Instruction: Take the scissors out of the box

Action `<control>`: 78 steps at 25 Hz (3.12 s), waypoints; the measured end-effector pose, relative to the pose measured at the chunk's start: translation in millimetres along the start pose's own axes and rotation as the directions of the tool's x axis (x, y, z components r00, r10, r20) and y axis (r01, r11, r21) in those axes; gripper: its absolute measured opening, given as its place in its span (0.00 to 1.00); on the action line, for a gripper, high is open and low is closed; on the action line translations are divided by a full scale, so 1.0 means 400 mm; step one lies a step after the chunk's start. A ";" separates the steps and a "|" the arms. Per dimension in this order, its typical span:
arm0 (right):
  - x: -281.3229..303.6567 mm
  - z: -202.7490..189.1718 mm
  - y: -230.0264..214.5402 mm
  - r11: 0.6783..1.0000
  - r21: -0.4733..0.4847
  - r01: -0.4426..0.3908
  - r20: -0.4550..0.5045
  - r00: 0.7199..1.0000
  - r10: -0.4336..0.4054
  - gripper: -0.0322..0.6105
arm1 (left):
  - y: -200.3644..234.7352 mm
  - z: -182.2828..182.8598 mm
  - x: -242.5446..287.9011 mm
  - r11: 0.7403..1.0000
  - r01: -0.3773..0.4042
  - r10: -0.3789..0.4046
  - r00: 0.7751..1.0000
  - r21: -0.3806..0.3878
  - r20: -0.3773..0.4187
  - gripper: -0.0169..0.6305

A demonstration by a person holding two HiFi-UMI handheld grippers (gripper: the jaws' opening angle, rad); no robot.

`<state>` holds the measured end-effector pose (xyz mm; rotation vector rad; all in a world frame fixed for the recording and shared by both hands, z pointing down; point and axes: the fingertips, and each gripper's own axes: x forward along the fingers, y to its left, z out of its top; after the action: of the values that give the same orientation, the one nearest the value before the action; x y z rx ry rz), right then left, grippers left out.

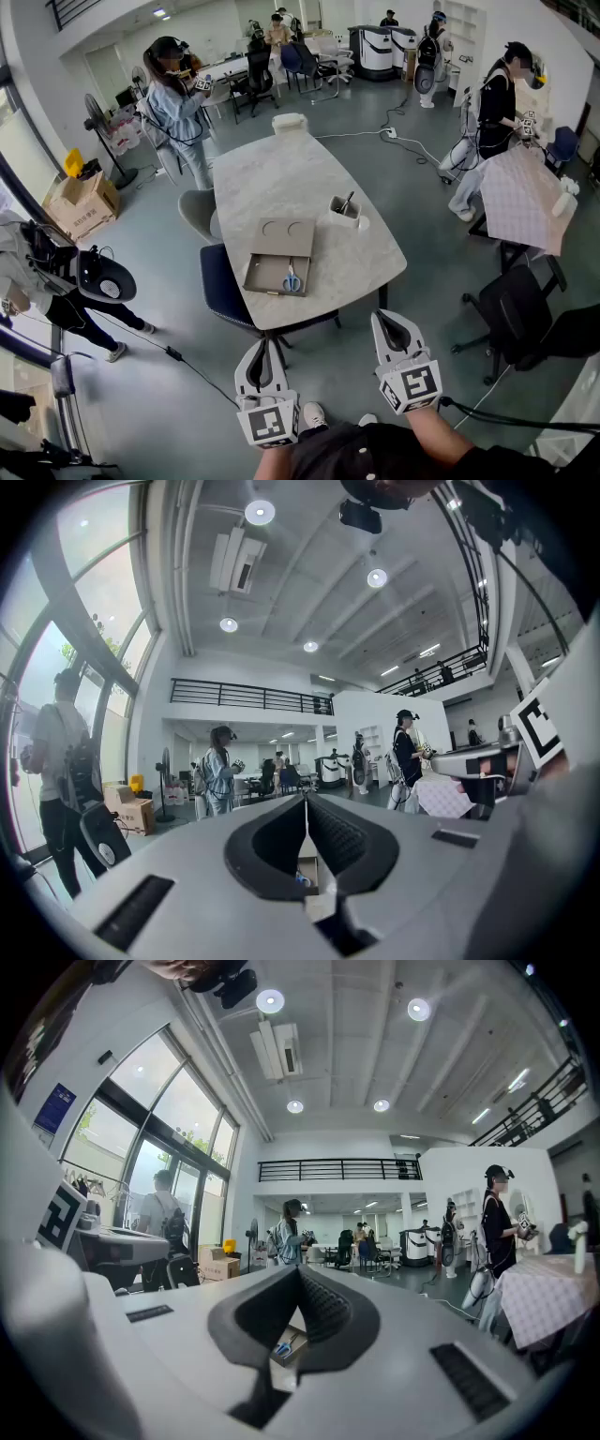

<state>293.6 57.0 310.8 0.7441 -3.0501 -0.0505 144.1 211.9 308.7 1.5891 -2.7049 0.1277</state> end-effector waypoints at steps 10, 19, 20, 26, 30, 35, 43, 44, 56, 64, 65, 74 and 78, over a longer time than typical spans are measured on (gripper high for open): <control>0.027 -0.010 0.007 1.000 -0.004 0.001 -0.008 1.000 -0.001 0.04 | 0.014 -0.017 0.024 1.000 0.006 -0.006 1.000 -0.006 -0.012 0.05; 0.092 -0.008 0.021 0.999 0.028 0.046 -0.007 0.999 -0.046 0.04 | 0.071 -0.022 0.070 0.999 0.036 -0.037 0.999 -0.018 -0.015 0.05; 0.103 -0.011 0.027 0.998 0.034 0.055 -0.013 0.998 -0.055 0.04 | 0.084 -0.022 0.075 0.999 0.041 -0.041 0.999 -0.017 -0.014 0.05; 0.161 -0.027 0.081 0.994 0.050 0.101 -0.033 0.995 -0.099 0.04 | 0.172 -0.033 0.100 0.997 0.083 -0.083 0.996 -0.004 -0.019 0.05; 0.188 -0.046 0.113 0.991 0.066 0.119 -0.053 0.992 -0.116 0.04 | 0.216 -0.047 0.116 0.994 0.105 -0.105 0.994 -0.001 -0.032 0.05; 0.227 -0.067 0.129 0.991 0.065 0.121 -0.082 0.990 -0.116 0.04 | 0.244 -0.066 0.148 0.993 0.115 -0.116 0.993 -0.018 -0.039 0.05; 0.342 -0.091 0.116 0.992 0.061 0.108 -0.102 0.990 -0.102 0.05 | 0.283 -0.093 0.246 0.993 0.115 -0.117 0.992 -0.037 -0.056 0.05; 0.362 -0.094 0.112 0.992 0.063 0.105 -0.103 0.990 -0.098 0.05 | 0.287 -0.097 0.264 0.993 0.115 -0.117 0.992 -0.037 -0.057 0.05; 0.620 -0.132 0.017 0.995 0.085 0.057 -0.136 0.990 -0.045 0.05 | 0.316 -0.093 0.531 0.994 0.110 -0.112 0.990 -0.019 -0.091 0.05; 0.763 -0.157 -0.030 0.994 0.110 0.011 -0.166 0.986 0.007 0.05 | 0.342 -0.089 0.682 0.997 0.079 -0.080 0.991 -0.009 -0.112 0.05; 0.776 -0.164 -0.032 0.994 0.113 0.005 -0.173 0.985 0.015 0.05 | 0.342 -0.090 0.695 0.997 0.076 -0.076 0.991 -0.009 -0.114 0.05; 0.871 -0.221 -0.039 0.989 0.140 -0.046 -0.243 0.967 0.080 0.05 | 0.370 -0.126 0.759 0.999 0.044 -0.045 0.985 -0.011 -0.164 0.05; 0.897 -0.252 -0.027 0.989 0.144 -0.032 -0.287 0.955 0.072 0.05 | 0.385 -0.141 0.791 0.997 0.079 -0.080 0.981 -0.013 -0.180 0.05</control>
<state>-19.2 -120.8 409.2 0.6127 -2.8077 0.2503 -146.8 14.6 367.9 1.5961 -2.5012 0.2493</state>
